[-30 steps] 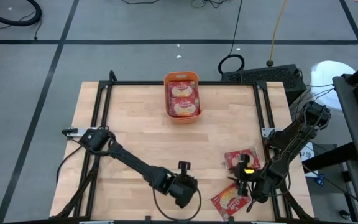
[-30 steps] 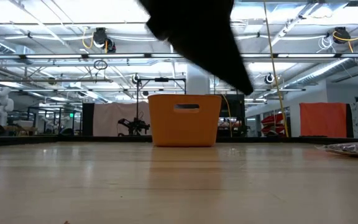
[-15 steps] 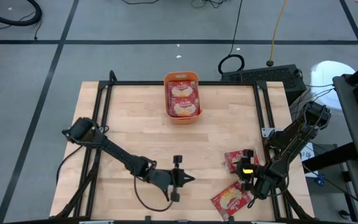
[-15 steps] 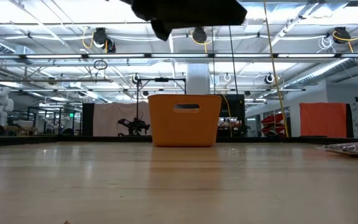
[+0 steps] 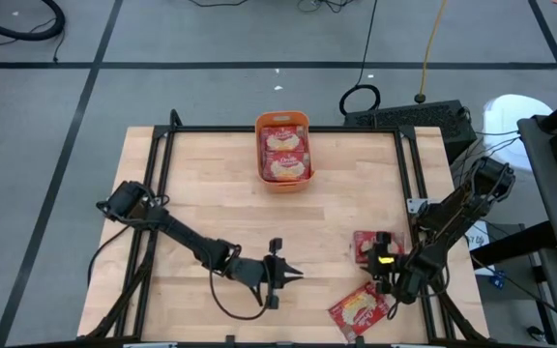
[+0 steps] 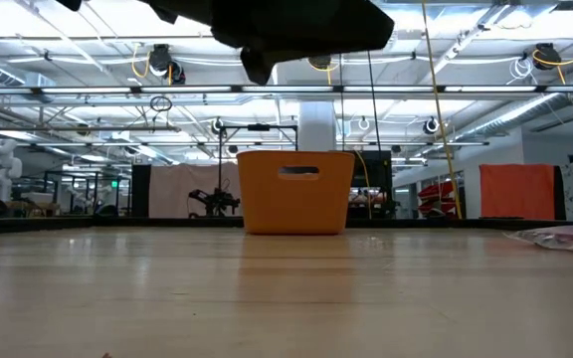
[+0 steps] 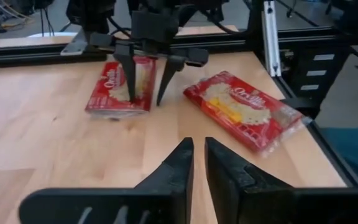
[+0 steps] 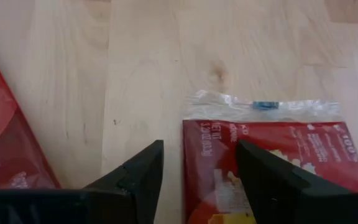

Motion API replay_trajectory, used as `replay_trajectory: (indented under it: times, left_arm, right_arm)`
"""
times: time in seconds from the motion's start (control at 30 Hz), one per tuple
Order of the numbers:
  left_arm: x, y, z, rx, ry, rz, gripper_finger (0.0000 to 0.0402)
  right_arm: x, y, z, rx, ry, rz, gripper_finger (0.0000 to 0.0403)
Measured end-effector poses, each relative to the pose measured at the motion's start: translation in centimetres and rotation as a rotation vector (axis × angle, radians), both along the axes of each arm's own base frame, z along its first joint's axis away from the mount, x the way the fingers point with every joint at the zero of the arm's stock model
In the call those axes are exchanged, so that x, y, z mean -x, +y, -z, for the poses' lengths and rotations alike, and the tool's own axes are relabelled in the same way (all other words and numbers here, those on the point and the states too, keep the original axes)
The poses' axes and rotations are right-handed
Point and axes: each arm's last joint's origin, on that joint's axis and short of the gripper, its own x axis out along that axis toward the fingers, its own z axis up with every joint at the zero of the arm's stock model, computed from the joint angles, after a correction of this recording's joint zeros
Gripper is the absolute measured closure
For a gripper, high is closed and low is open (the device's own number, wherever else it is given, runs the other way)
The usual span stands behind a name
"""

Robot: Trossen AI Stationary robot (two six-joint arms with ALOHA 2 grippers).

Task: Sort popcorn bags into baskets
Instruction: Put the top red popcorn bag into the orange bin

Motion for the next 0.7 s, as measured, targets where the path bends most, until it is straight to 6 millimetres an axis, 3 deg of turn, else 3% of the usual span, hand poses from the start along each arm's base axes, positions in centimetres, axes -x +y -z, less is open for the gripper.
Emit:
replay_trajectory:
  times: [0.23,0.57,0.7]
  left_arm:
    - [-0.3,0.5,-0.1,0.008,-0.015,-0.014,0.0353]
    - [-0.4,0.6,-0.2,0.013,-0.017,-0.017,0.0353]
    - [-0.5,0.9,-0.2,0.014,-0.017,-0.025,0.0353]
  right_arm:
    - [0.6,-1.1,1.3,0.011,-0.036,0.003,0.0245]
    - [0.3,-0.8,1.4,-0.005,-0.087,-0.035,0.0382]
    - [-0.3,-0.1,1.0,-0.017,-0.173,-0.081,0.0395]
